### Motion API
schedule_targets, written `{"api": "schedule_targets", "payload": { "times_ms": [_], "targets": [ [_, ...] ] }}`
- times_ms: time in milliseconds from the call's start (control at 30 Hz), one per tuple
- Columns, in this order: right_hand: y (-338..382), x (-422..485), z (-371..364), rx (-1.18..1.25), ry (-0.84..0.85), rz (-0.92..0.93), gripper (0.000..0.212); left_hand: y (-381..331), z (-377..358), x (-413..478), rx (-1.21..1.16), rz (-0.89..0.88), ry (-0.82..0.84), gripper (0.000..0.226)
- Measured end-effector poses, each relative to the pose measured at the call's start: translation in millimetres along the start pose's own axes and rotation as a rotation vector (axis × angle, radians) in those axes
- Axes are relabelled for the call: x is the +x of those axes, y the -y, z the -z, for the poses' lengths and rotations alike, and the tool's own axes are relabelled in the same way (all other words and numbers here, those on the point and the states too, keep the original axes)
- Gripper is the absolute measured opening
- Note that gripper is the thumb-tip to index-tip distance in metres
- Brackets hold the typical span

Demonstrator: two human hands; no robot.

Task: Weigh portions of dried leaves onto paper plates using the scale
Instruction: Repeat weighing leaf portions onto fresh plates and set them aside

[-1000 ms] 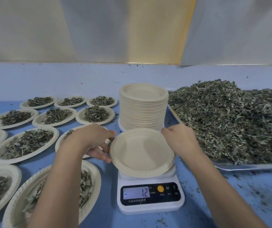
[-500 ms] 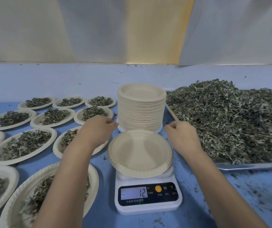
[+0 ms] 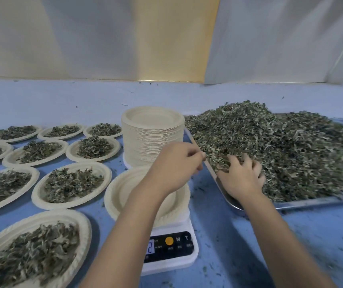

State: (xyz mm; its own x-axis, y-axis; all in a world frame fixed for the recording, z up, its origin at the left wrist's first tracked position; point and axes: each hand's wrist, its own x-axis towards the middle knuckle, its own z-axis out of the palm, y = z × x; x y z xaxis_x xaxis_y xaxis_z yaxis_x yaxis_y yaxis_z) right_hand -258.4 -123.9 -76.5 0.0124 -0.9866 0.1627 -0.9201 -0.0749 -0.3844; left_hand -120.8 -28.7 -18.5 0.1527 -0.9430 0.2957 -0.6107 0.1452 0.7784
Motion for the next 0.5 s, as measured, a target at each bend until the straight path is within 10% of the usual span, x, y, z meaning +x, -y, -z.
{"api": "schedule_targets", "payload": {
  "times_ms": [167, 500],
  "targets": [
    [-13, 12, -5, 0.018, 0.464, -0.131, 0.071, -6, -14, 3, -0.009, -0.030, 0.043, 0.024],
    [-6, 43, -26, -0.237, 0.311, 0.162, 0.062, -1, -13, 5, -0.019, 0.005, 0.059, 0.021]
  ]
}}
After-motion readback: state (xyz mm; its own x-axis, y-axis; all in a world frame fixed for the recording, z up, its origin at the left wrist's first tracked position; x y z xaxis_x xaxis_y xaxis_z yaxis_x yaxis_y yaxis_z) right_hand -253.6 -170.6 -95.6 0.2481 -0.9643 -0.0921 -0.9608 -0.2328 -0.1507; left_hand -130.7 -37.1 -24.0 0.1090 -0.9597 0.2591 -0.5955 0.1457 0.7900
